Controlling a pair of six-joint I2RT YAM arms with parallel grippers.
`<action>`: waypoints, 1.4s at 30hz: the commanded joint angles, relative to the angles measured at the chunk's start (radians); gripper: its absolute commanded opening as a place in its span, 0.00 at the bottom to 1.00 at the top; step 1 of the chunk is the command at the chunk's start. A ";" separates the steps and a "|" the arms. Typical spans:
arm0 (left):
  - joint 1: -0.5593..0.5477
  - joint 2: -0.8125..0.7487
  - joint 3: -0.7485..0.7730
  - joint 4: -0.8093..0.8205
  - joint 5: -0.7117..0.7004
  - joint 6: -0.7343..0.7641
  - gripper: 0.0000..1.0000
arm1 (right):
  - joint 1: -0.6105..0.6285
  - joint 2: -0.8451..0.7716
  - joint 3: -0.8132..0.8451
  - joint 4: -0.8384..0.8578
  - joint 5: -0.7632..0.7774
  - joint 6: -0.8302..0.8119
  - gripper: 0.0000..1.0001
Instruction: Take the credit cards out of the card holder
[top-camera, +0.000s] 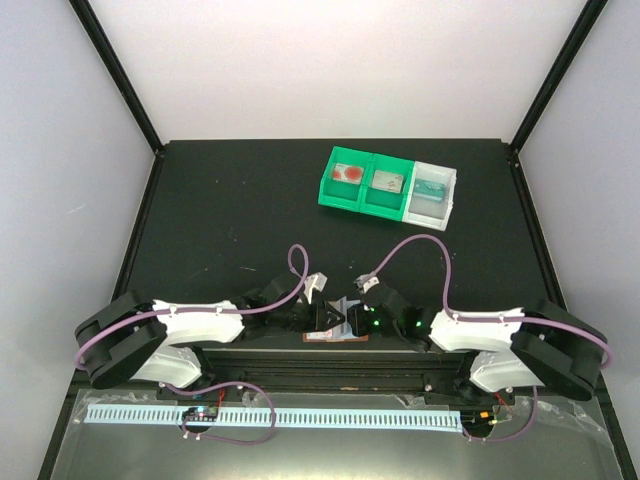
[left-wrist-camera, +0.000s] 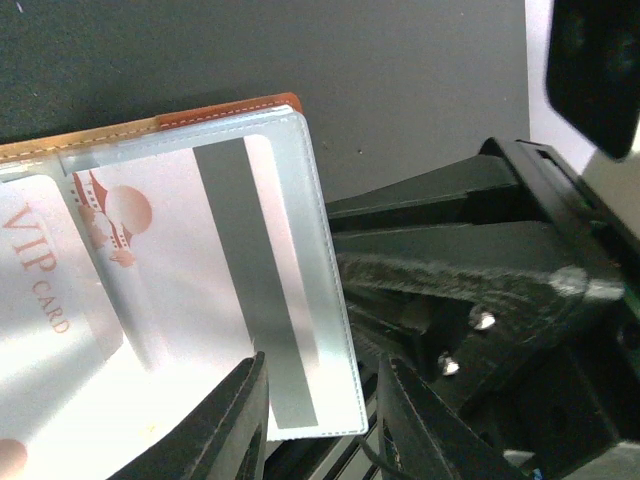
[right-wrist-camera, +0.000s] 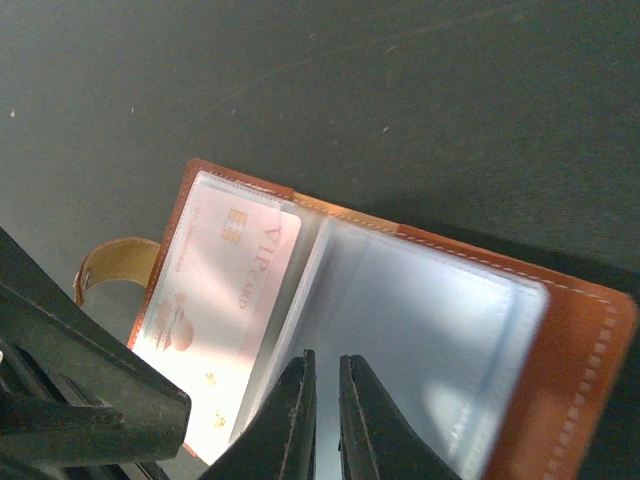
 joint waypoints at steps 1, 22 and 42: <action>-0.008 0.009 0.047 0.010 0.000 0.006 0.32 | 0.000 -0.090 -0.008 -0.119 0.119 0.014 0.11; 0.010 -0.019 -0.028 -0.051 -0.154 0.018 0.38 | 0.000 -0.092 0.035 -0.092 -0.068 0.005 0.14; 0.012 0.104 -0.023 0.024 -0.130 0.037 0.36 | 0.000 0.069 -0.018 -0.104 0.004 0.037 0.11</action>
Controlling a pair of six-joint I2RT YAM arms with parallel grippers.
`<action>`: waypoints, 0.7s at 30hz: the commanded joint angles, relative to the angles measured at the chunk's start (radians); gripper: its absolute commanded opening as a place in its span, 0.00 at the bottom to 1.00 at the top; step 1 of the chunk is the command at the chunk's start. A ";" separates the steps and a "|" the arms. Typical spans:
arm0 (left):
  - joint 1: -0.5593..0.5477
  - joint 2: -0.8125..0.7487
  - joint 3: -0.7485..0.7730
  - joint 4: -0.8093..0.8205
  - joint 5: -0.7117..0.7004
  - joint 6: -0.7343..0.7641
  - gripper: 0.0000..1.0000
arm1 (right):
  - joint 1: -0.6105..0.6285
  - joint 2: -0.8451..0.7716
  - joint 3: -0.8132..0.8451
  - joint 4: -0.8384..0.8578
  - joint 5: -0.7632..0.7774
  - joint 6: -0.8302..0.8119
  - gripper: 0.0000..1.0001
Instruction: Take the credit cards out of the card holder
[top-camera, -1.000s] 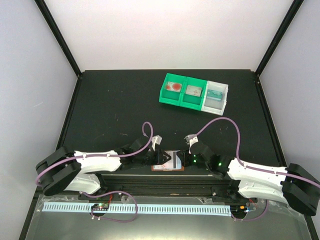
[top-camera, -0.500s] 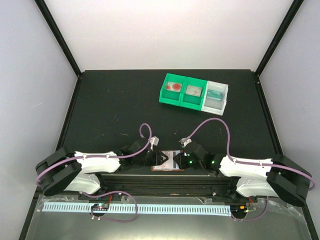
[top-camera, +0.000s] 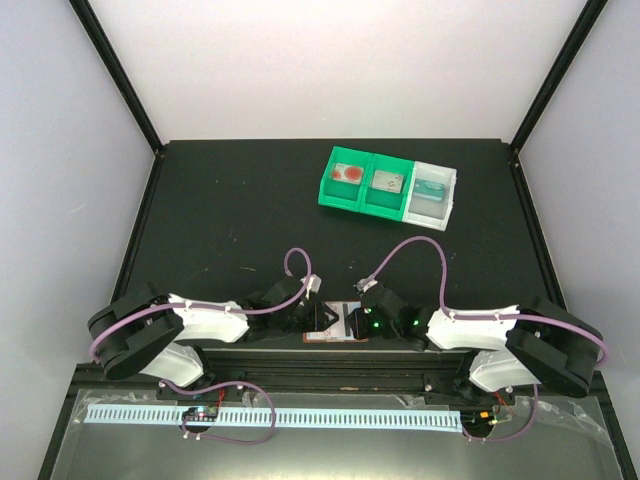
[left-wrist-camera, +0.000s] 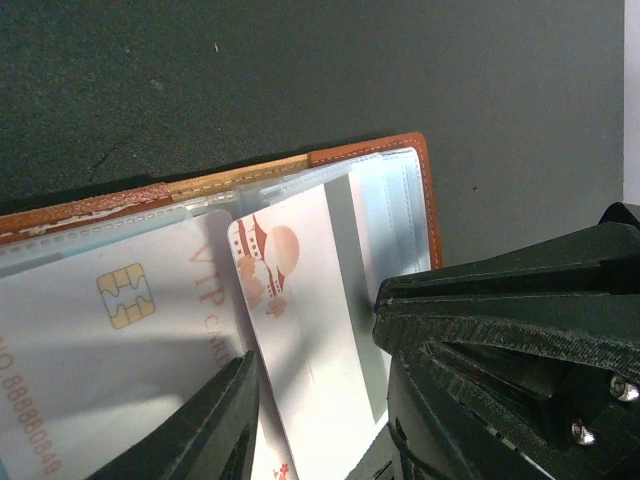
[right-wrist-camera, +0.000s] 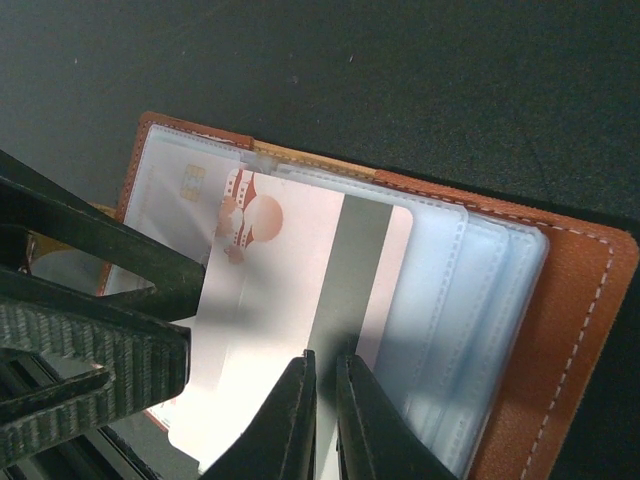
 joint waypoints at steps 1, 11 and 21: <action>0.004 0.025 0.006 0.005 0.005 0.011 0.34 | 0.001 0.021 -0.036 -0.043 0.035 0.010 0.11; 0.005 0.046 -0.004 0.070 0.046 -0.019 0.09 | 0.000 0.005 -0.044 -0.050 0.050 0.015 0.10; 0.019 -0.019 -0.035 0.047 0.030 -0.019 0.02 | 0.001 -0.002 -0.060 -0.056 0.083 0.030 0.10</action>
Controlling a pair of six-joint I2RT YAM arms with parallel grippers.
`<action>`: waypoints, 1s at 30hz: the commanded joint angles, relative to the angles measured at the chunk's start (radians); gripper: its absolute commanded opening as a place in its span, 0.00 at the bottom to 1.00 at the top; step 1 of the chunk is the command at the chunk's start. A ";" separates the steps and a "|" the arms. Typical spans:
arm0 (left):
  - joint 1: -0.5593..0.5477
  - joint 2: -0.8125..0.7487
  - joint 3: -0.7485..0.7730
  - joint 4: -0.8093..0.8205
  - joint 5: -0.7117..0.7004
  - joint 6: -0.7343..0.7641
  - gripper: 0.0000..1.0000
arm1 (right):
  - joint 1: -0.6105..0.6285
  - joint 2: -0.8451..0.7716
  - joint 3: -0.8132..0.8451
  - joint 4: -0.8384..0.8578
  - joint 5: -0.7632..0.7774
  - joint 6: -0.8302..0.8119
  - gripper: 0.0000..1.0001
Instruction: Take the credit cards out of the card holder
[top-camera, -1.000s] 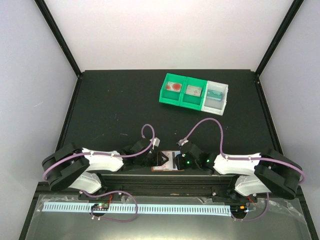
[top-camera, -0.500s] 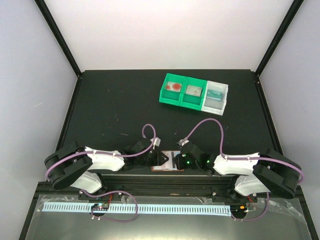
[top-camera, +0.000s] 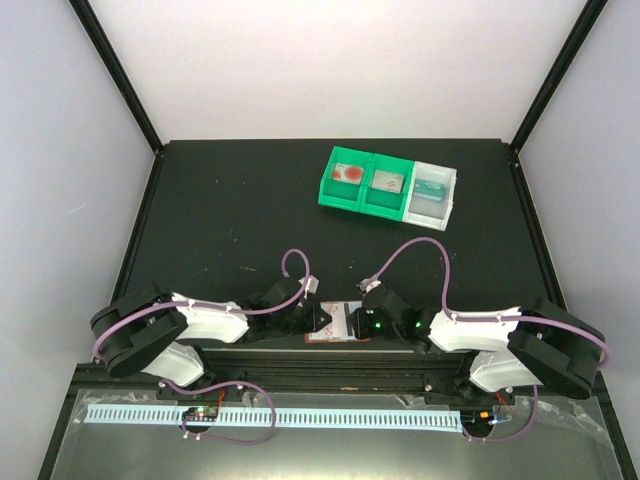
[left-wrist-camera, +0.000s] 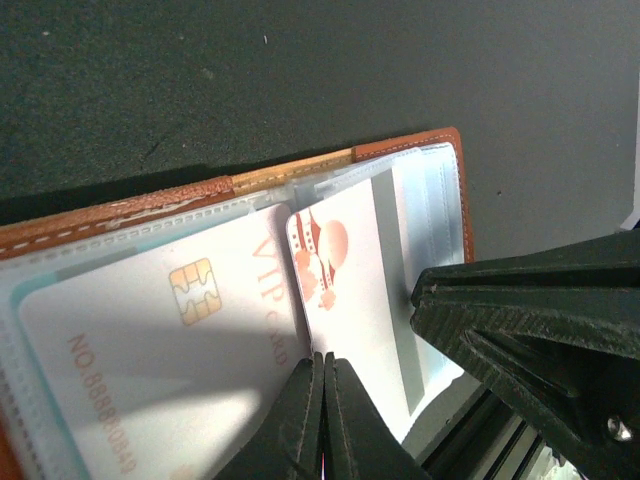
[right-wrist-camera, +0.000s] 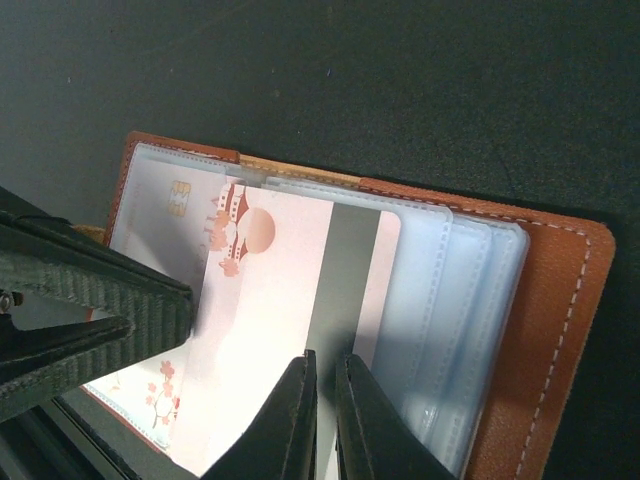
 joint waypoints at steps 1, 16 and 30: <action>0.009 -0.056 -0.024 0.014 0.018 0.000 0.02 | 0.000 0.010 -0.037 -0.083 0.054 0.013 0.10; 0.012 -0.012 -0.025 0.028 0.008 -0.032 0.30 | 0.000 0.016 -0.039 -0.060 0.042 0.014 0.10; 0.012 0.048 -0.023 0.120 0.048 -0.060 0.05 | 0.000 0.033 -0.044 -0.050 0.048 0.026 0.09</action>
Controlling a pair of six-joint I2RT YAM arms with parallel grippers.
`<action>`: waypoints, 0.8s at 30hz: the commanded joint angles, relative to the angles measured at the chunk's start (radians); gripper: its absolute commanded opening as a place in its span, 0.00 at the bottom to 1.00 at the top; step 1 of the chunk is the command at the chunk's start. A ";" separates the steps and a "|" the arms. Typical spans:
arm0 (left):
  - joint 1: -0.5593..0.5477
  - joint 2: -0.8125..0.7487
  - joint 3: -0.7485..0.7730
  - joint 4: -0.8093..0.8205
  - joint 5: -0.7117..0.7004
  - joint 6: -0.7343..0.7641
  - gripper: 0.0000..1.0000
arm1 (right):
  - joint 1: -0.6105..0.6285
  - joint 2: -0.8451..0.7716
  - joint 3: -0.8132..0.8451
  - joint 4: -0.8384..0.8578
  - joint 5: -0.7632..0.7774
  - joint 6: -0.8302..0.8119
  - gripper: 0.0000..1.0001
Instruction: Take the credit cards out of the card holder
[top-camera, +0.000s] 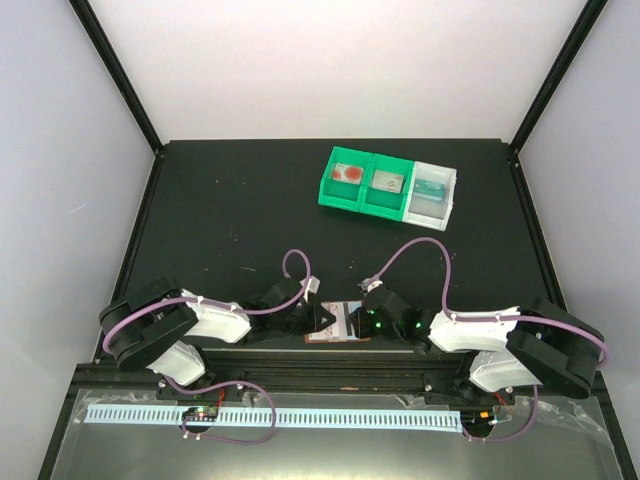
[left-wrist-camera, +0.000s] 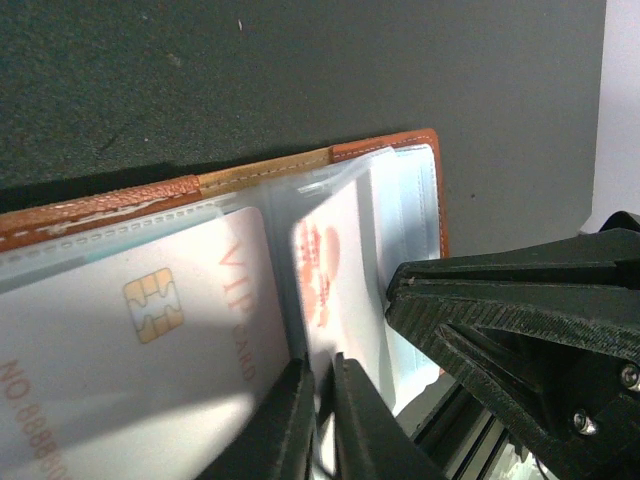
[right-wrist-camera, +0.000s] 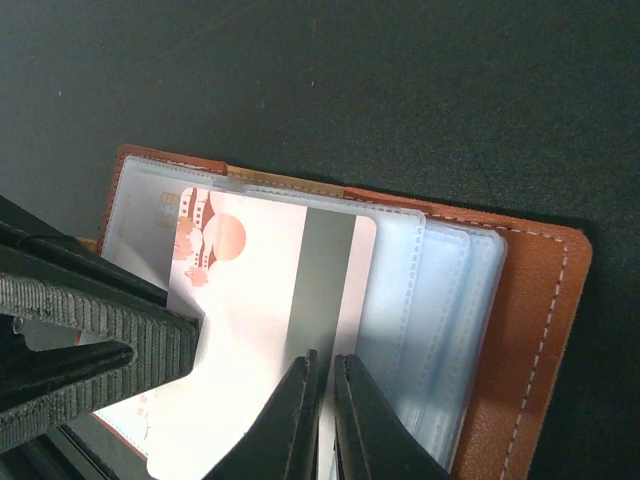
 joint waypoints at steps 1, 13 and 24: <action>0.004 -0.003 0.001 -0.009 -0.008 -0.003 0.03 | 0.000 0.030 -0.037 -0.070 0.040 0.022 0.08; 0.032 -0.129 -0.027 -0.131 -0.001 0.016 0.02 | 0.000 0.035 -0.016 -0.113 0.087 0.035 0.08; 0.037 -0.241 -0.014 -0.307 -0.037 0.052 0.02 | 0.000 0.014 0.004 -0.153 0.107 0.037 0.08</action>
